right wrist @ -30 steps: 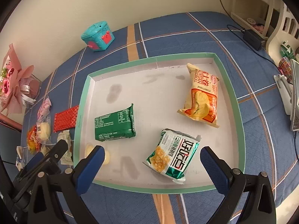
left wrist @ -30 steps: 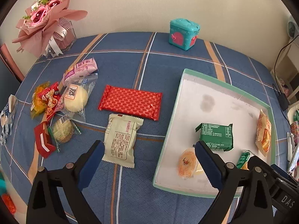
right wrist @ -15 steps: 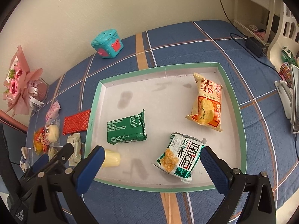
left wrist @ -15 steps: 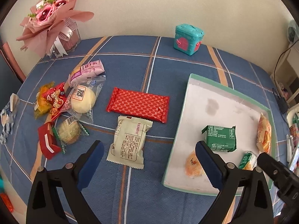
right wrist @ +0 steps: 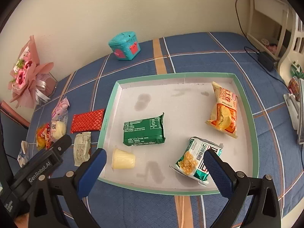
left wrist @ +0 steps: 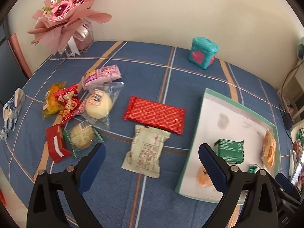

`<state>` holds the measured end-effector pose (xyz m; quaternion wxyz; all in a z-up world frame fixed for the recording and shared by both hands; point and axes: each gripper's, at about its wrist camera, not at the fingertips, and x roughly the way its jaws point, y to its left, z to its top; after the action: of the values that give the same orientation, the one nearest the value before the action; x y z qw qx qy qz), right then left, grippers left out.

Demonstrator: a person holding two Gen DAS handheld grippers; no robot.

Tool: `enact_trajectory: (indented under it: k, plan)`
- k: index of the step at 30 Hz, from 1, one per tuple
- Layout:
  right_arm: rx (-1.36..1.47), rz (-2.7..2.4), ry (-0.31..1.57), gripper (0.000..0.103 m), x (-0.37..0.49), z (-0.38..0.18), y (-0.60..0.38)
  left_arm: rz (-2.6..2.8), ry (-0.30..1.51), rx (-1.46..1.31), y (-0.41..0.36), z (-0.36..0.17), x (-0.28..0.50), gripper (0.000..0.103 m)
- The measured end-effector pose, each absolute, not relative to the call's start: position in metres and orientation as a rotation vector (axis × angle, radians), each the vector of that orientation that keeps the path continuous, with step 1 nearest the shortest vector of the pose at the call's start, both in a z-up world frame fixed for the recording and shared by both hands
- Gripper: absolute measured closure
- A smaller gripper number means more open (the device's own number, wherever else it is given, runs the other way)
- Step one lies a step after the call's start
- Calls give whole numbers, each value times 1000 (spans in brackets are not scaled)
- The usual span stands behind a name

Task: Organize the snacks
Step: 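Withdraw both grippers from the tray toward the loose snacks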

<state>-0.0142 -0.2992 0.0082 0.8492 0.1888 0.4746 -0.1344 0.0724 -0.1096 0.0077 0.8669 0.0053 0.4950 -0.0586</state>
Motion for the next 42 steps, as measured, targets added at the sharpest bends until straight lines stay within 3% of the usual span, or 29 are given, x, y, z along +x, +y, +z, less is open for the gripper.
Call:
enact_trajectory:
  k: [11, 28, 42]
  plan:
    - [413, -270, 1027, 0, 6, -6, -275, -89, 1080, -22, -73, 3, 87, 5]
    - [256, -84, 1051, 2, 49, -2, -173, 45, 1093, -264, 58, -9, 111, 5]
    - [182, -48, 1190, 2, 97, -26, -136, -38, 1177, -142, 97, -30, 143, 1]
